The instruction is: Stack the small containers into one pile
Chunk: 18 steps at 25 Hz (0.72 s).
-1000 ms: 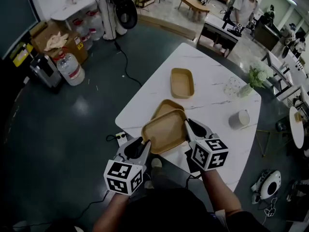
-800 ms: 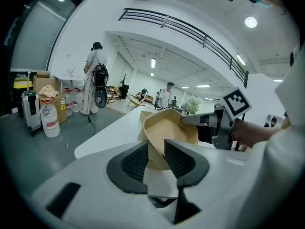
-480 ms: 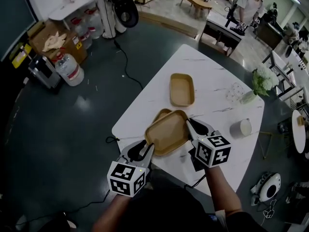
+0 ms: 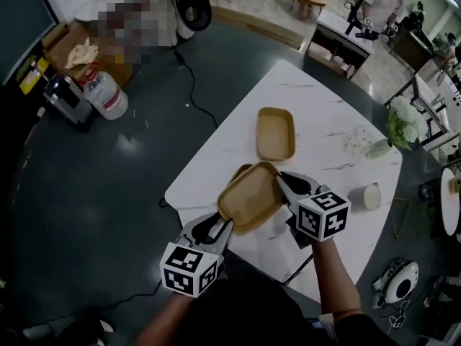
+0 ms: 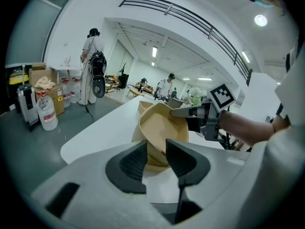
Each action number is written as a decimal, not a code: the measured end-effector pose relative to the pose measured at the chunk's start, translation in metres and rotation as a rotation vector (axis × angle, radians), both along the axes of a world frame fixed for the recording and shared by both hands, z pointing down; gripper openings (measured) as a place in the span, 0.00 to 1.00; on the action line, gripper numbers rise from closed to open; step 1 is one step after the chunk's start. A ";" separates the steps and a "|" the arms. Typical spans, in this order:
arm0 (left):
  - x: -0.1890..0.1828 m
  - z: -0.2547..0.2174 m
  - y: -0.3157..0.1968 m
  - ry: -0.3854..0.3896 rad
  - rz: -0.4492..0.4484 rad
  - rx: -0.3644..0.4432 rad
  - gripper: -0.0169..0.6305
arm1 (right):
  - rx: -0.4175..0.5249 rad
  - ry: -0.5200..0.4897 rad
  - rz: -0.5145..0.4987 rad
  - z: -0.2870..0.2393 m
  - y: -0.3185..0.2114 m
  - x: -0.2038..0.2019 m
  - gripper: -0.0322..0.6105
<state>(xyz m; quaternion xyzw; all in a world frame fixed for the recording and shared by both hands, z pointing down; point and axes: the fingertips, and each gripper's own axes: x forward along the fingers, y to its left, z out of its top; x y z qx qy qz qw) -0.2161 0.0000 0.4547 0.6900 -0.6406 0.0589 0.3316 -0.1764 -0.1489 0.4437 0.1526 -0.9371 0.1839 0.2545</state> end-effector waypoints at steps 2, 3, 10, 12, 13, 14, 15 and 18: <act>0.004 0.004 0.001 0.002 0.016 -0.019 0.22 | 0.002 -0.001 -0.040 0.002 -0.001 -0.004 0.07; 0.006 0.007 0.002 0.002 0.027 -0.029 0.22 | 0.005 0.001 -0.057 0.003 -0.001 -0.005 0.08; 0.014 0.019 0.009 0.000 0.105 -0.092 0.21 | 0.008 0.004 -0.114 0.009 -0.002 -0.022 0.08; 0.015 0.021 0.009 -0.001 0.114 -0.099 0.21 | 0.000 0.003 -0.129 0.012 -0.003 -0.024 0.08; 0.015 0.021 0.009 -0.006 0.117 -0.101 0.21 | -0.004 0.003 -0.139 0.014 -0.003 -0.024 0.08; 0.015 0.020 0.010 -0.013 0.118 -0.100 0.21 | -0.007 0.002 -0.151 0.015 -0.003 -0.024 0.08; 0.014 0.019 0.011 -0.022 0.118 -0.098 0.20 | -0.011 0.000 -0.161 0.016 -0.002 -0.024 0.08; 0.005 0.013 0.011 -0.053 0.101 -0.086 0.20 | -0.024 -0.007 -0.180 0.018 -0.001 -0.026 0.07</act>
